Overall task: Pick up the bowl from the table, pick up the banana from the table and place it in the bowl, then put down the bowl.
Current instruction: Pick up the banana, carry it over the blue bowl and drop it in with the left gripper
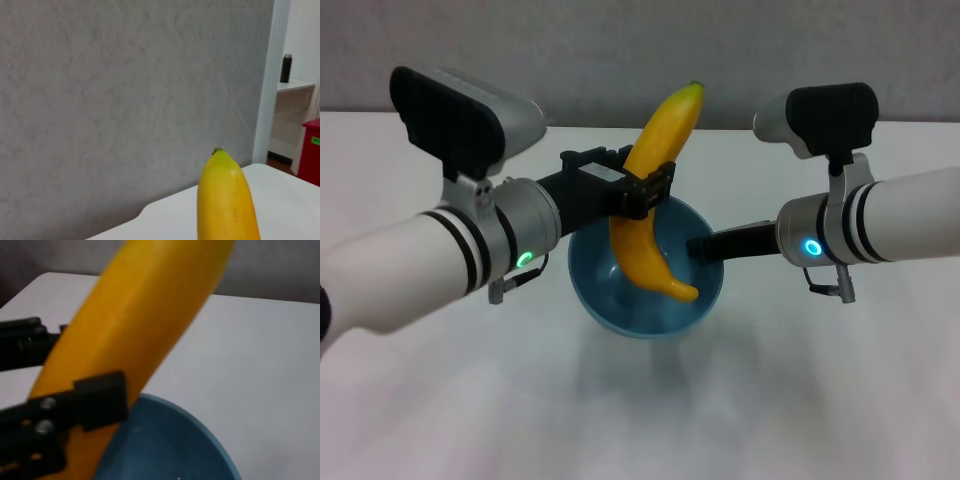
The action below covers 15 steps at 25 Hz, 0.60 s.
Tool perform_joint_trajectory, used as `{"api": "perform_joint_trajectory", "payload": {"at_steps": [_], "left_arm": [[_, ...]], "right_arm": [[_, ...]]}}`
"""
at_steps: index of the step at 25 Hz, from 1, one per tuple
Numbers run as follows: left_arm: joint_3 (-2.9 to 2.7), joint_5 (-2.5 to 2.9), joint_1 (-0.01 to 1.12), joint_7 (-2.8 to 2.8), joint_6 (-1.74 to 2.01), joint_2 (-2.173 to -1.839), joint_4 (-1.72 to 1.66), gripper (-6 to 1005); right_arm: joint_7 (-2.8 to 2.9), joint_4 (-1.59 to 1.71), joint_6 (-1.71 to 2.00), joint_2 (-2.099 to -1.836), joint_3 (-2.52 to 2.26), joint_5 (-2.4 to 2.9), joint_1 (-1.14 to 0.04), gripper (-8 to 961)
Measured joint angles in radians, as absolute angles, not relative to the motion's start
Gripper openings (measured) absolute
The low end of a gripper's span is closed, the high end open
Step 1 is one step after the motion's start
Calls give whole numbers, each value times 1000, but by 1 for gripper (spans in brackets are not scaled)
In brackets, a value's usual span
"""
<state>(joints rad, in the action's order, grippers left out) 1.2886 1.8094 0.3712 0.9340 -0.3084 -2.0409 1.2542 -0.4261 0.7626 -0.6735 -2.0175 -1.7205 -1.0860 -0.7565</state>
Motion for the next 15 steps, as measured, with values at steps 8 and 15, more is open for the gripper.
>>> {"api": "perform_joint_trajectory", "payload": {"at_steps": [8,15], "left_arm": [[1239,1807,365,937,-226,-2039,1242,526],[1232,1806,362,934,-222,-2041,1230,530]], "right_arm": [[-421,756,-686,-2018,-1714,-1087,-754,28],[-418,755,-686,-2014,-1710,-1089,-750,28]]}}
